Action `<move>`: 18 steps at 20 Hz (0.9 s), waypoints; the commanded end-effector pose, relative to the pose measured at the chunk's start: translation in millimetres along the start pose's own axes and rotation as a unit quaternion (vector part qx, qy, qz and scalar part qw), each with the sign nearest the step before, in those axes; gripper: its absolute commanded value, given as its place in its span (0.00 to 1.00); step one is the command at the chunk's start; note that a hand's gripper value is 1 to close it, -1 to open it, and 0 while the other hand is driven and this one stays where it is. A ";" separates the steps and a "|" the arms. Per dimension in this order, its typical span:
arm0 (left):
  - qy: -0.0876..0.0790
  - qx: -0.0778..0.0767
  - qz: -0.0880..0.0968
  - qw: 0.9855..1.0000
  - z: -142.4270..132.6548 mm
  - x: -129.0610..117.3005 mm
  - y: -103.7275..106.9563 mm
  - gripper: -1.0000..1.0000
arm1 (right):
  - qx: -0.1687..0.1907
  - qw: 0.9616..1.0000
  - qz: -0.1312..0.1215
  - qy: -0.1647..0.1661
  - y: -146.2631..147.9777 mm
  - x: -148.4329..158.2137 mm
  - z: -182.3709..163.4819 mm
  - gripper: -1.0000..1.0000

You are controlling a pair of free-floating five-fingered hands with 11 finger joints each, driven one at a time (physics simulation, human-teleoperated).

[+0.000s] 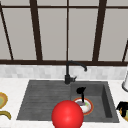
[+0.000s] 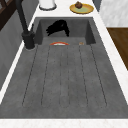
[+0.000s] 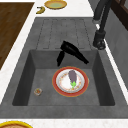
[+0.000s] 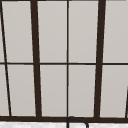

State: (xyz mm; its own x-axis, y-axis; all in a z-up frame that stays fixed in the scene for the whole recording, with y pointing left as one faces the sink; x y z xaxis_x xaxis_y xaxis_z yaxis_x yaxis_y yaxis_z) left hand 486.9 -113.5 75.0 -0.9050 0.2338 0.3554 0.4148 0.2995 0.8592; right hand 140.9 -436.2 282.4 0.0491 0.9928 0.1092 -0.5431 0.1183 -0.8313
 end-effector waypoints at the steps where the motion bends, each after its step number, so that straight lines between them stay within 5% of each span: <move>1: -0.004 0.012 -0.026 1.000 11.5 17.8 22.8 0.00 | 0.000 1.000 0.000 0.000 0.0 0.0 0.0 0.50; 3: -0.006 -0.005 -0.017 1.000 26.5 23.6 29.8 0.00 | 0.000 1.000 0.000 0.000 0.0 0.0 0.0 0.50; 4: 0.001 -0.004 -0.001 1.000 29.0 27.6 35.1 0.00 | 0.000 1.000 0.000 0.000 0.0 0.0 0.0 0.50; 10: 0.009 -0.007 0.018 1.000 49.0 56.3 66.1 0.00 | 0.000 1.000 0.000 0.000 0.0 0.0 0.0 0.50; 18: 0.014 -0.013 0.024 1.000 69.8 104.1 102.3 0.00 | 0.000 1.000 0.000 0.000 0.0 0.0 0.0 0.50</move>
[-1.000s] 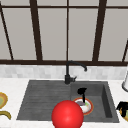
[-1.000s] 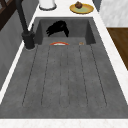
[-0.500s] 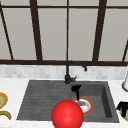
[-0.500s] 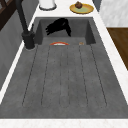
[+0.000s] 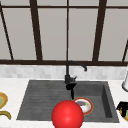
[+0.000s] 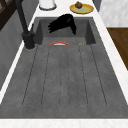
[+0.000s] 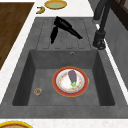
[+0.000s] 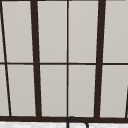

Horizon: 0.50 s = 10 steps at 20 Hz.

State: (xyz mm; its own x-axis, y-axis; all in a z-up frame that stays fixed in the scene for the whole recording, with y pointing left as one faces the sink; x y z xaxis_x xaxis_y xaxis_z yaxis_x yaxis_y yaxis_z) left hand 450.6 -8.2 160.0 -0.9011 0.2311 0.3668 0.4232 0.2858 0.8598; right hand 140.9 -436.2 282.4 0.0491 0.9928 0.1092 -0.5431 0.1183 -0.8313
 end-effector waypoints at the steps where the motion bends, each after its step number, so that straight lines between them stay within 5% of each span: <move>1: 0.011 -0.007 0.020 1.000 10.0 22.2 17.1 0.00 | 0.000 1.000 0.000 0.000 0.0 0.0 0.0 0.50; 10: 0.005 -0.017 0.006 1.000 43.2 75.0 52.6 0.00 | 0.000 1.000 0.000 0.000 0.0 0.0 0.0 0.50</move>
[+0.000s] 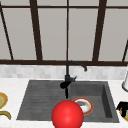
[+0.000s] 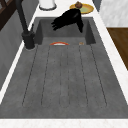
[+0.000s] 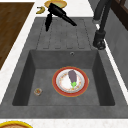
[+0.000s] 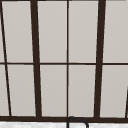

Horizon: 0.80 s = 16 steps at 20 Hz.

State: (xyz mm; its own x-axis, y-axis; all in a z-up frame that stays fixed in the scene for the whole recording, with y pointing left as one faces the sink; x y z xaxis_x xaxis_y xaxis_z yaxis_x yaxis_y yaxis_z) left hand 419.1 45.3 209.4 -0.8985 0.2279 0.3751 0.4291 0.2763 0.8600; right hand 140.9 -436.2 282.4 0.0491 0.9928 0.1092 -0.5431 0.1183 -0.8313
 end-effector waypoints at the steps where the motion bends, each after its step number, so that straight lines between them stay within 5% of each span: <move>1: -0.002 -0.013 -0.007 1.000 21.6 21.6 5.5 0.00 | 0.000 1.000 0.000 0.000 0.0 0.0 0.0 0.50; 6: -0.004 -0.008 -0.019 1.000 50.2 50.7 5.0 0.00 | 0.000 1.000 0.000 0.000 0.0 0.0 0.0 0.50; 16: -0.003 -0.004 -0.015 1.000 104.8 117.1 -2.1 0.00 | 0.000 1.000 0.000 0.000 0.0 0.0 0.0 0.50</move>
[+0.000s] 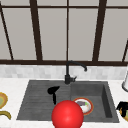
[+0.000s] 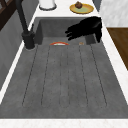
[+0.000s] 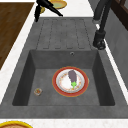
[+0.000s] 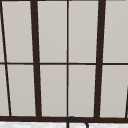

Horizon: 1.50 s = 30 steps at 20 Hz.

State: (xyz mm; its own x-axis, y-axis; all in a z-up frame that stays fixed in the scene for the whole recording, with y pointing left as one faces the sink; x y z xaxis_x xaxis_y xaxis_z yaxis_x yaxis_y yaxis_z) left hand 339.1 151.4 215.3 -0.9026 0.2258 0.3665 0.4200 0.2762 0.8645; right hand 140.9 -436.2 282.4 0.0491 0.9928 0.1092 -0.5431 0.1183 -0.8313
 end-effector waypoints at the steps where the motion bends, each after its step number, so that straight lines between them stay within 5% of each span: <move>1: -0.004 -0.003 -0.012 1.000 22.3 24.9 -6.7 0.00 | 0.000 1.000 0.000 0.000 0.0 0.0 0.0 0.50; 9: 0.000 0.002 -0.009 1.000 74.1 77.2 -34.1 0.00 | 0.000 1.000 0.000 0.000 0.0 0.0 0.0 0.50; 14: 0.008 0.004 0.014 1.000 89.9 117.0 -36.2 0.00 | 0.000 1.000 0.000 0.000 0.0 0.0 0.0 0.50; 18: 0.013 -0.006 0.004 1.000 90.4 151.7 -36.7 0.00 | 0.000 1.000 0.000 0.000 0.0 0.0 0.0 0.50; 22: 0.036 -0.004 -0.009 0.999 93.4 163.1 -32.8 0.00 | 0.000 1.000 0.000 0.000 0.0 0.0 0.0 0.50; 27: 0.036 -0.013 -0.006 0.999 88.4 193.9 -37.8 0.00 | 0.000 1.000 0.000 0.000 0.0 0.0 0.0 0.50; 30: 0.070 -0.013 -0.008 0.997 94.0 186.2 -50.6 0.00 | 0.000 1.000 0.000 0.000 0.0 0.0 0.0 0.50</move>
State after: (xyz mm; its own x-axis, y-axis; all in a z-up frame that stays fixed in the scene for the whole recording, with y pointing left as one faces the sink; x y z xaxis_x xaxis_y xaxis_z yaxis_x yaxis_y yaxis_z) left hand 161.4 267.1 218.5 -0.9057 0.2009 0.3733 0.4164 0.2565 0.8722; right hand 140.9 -436.2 282.4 0.0491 0.9928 0.1092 -0.5431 0.1183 -0.8313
